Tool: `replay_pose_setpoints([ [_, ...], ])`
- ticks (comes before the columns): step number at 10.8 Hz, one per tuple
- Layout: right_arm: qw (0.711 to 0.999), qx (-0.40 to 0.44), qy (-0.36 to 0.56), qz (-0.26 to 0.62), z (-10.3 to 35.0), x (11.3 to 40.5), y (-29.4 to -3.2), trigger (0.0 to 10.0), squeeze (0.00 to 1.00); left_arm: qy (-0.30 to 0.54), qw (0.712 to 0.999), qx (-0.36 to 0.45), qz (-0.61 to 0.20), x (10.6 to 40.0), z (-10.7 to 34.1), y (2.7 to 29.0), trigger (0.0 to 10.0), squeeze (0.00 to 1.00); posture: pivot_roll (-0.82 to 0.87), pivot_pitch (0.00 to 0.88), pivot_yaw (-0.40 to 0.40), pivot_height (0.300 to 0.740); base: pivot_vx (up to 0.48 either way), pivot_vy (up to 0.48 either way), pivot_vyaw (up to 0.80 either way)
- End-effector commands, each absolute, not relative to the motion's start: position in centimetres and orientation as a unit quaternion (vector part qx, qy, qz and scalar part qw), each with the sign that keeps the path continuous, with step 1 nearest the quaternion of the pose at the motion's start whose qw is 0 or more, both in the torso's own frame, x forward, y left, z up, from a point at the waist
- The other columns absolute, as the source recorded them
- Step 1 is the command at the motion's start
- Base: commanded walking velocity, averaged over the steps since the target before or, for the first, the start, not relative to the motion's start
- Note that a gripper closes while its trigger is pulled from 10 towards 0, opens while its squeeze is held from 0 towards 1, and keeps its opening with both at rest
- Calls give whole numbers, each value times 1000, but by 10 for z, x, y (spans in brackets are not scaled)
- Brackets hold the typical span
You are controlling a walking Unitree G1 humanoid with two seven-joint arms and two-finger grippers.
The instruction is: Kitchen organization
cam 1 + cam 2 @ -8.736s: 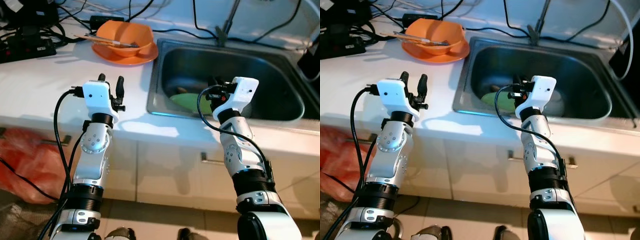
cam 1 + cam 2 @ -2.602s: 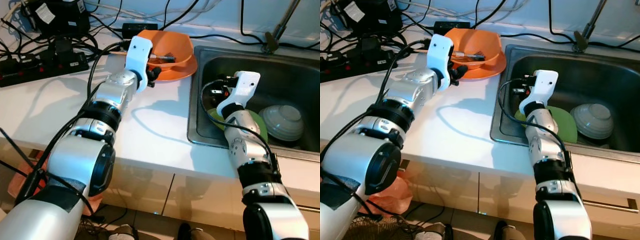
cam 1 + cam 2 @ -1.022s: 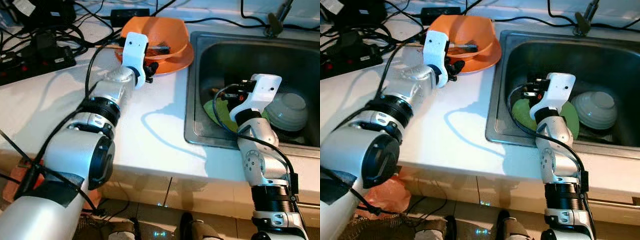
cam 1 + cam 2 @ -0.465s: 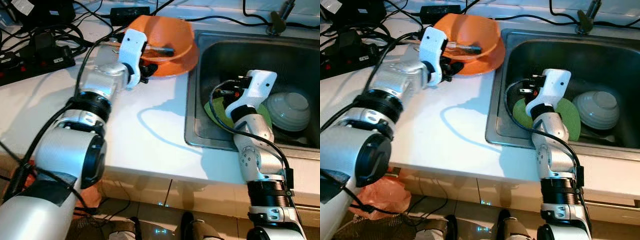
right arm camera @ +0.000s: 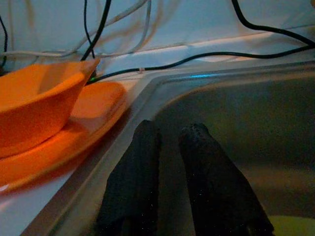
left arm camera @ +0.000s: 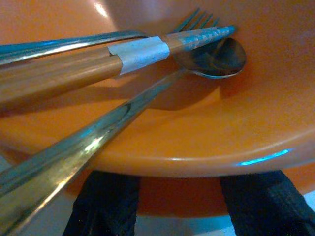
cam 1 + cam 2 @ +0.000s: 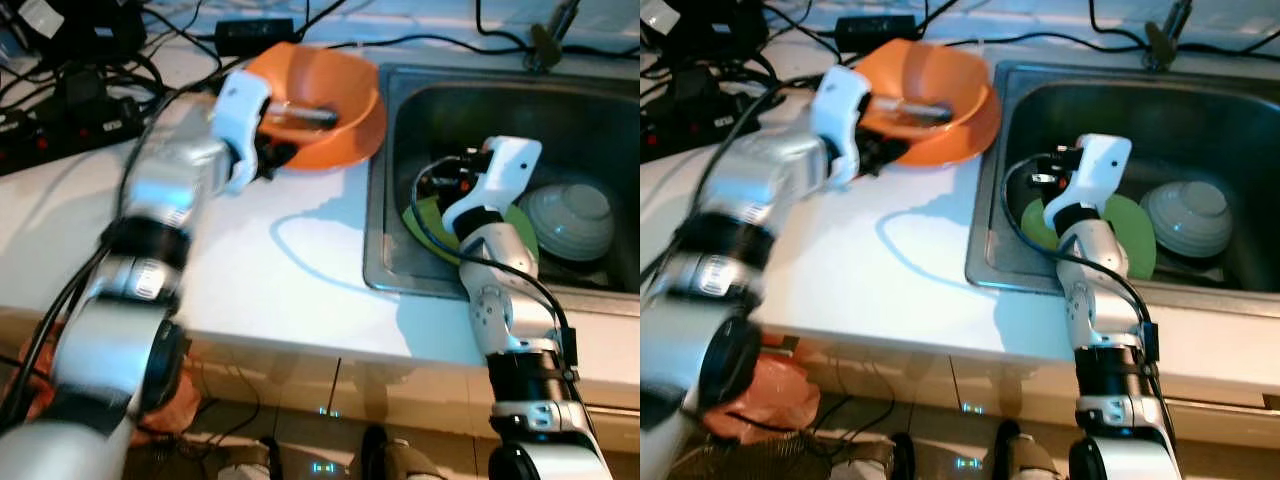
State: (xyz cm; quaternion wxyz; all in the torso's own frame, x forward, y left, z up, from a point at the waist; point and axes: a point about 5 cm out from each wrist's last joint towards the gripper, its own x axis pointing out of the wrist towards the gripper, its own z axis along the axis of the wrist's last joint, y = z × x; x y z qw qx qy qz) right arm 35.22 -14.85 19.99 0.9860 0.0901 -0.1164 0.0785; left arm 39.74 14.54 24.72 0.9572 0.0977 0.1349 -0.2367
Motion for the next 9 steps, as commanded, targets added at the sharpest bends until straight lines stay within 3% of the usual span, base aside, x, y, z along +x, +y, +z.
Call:
replay_pose_setpoints([
  [1, 987, 98, -100, 84, 191, 354, -144, 10000, 0, 210, 948, 88, -225, 385, 220, 158, 10000, 0, 152, 180, 35, 740, 0, 0, 0],
  [9, 985, 105, -95, 101, 188, 367, -136, 10000, 0, 237, 923, 90, -291, 304, 210, 141, 10000, 0, 211, 185, 4, 740, 0, 0, 0],
])
